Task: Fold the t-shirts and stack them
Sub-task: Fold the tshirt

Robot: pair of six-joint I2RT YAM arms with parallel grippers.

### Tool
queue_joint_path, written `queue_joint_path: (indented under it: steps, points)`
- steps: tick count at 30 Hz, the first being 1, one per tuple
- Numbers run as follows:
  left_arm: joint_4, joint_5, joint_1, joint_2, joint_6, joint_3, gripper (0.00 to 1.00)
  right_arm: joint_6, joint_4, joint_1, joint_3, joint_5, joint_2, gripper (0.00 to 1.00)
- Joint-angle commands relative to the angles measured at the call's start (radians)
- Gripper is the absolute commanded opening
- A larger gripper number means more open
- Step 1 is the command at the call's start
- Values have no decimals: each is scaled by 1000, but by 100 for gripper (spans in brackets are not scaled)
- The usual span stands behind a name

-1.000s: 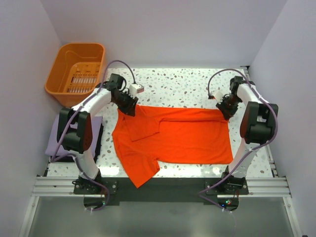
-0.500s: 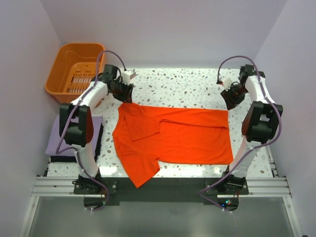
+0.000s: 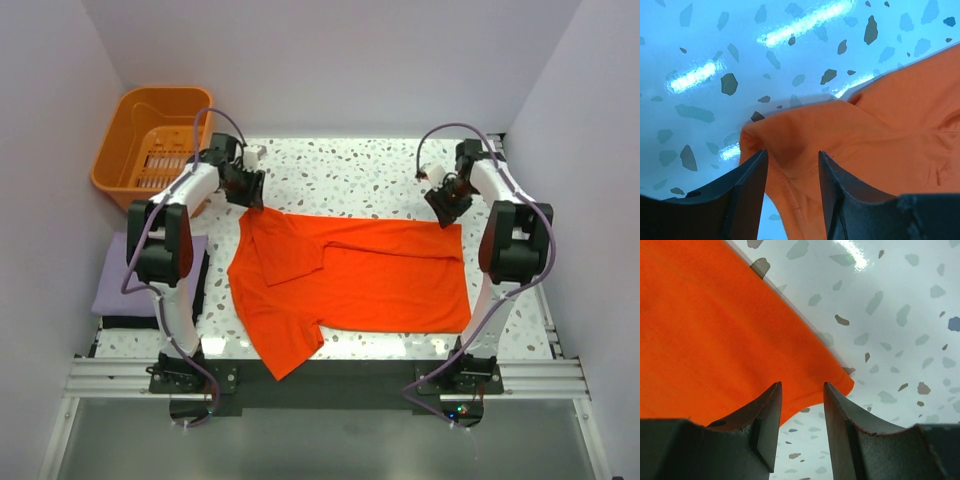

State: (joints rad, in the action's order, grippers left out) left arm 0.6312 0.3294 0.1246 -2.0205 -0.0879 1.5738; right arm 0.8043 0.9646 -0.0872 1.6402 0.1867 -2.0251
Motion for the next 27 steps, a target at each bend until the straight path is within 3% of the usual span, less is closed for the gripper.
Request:
queue_joint_path:
  steps: [1, 6, 13, 16, 22, 27]
  points:
    - [18, -23, -3, -17, 46, -18, 49, 15, -72, 15, -32, -64, -21, 42]
    - [15, 19, -3, -21, 60, -40, 46, 27, -104, 27, -46, -105, -55, 40]
    - [7, 56, -5, 12, 43, -74, 20, -62, -11, 9, 30, -82, -8, 41]
    - [5, 57, -5, 17, 39, -77, 16, -74, 92, -17, 67, -29, 28, 42]
    - [10, 62, -5, 22, 34, -72, 6, 109, 181, -29, -63, -18, 134, 43]
    - [28, 56, -11, 28, 31, -77, 0, 160, 128, -26, -179, -52, 184, 45]
